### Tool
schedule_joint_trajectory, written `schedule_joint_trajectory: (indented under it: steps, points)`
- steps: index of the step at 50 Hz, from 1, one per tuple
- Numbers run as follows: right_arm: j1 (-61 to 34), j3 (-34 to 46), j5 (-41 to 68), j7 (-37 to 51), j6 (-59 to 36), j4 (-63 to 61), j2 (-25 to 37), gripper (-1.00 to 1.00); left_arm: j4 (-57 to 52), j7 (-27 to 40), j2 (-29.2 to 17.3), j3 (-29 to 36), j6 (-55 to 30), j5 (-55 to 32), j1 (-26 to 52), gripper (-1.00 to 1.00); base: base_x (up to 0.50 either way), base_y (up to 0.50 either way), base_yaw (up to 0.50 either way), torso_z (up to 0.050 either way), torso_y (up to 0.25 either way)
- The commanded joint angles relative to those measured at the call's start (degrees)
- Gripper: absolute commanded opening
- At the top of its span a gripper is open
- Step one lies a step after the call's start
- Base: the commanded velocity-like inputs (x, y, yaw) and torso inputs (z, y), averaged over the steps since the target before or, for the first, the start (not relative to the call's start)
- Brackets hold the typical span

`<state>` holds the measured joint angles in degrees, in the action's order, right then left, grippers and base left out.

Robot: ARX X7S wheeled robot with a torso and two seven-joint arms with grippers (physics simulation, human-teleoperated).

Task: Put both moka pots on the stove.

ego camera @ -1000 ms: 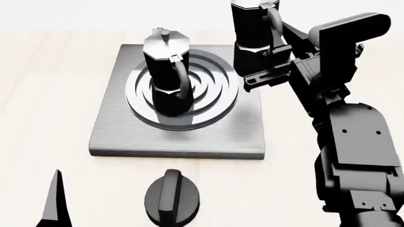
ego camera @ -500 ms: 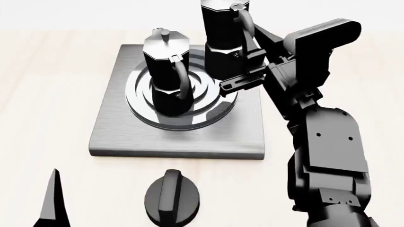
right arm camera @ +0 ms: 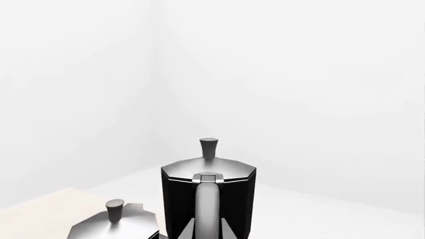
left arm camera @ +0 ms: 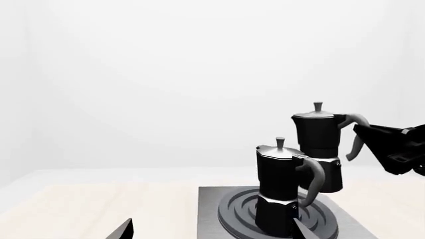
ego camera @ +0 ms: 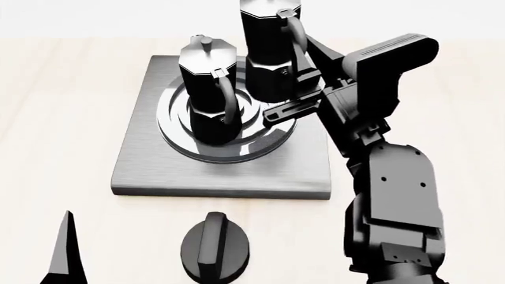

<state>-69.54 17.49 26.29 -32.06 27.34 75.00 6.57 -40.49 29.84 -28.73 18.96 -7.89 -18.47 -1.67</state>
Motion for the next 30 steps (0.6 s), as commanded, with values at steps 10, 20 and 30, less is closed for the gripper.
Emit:
schedule_joint_trajectory:
  steps: [10, 20, 30]
  points:
    - [0.75, -13.78, -11.8, 0.27, -0.6, -0.06, -1.18, -1.0, -0.05, 0.17, -0.17, 0.19, 0.04, -0.01, 0.08, 1.0, 0.0, 0.0, 0.0, 0.001, 0.001]
    - [1.84, -18.22, -16.61, 0.52, -1.46, -0.05, -1.49, -1.0, -0.08, 0.3, -0.2, 0.34, 0.04, 0.06, 0.11, 1.0, 0.0, 0.0, 0.0, 0.0, 0.001]
    - [1.89, -21.67, -19.71, 0.01, -1.93, -0.06, -2.14, -1.0, -0.17, 0.4, -0.32, 0.32, 0.07, -0.15, 0.06, 1.0, 0.0, 0.0, 0.0, 0.0, 0.002]
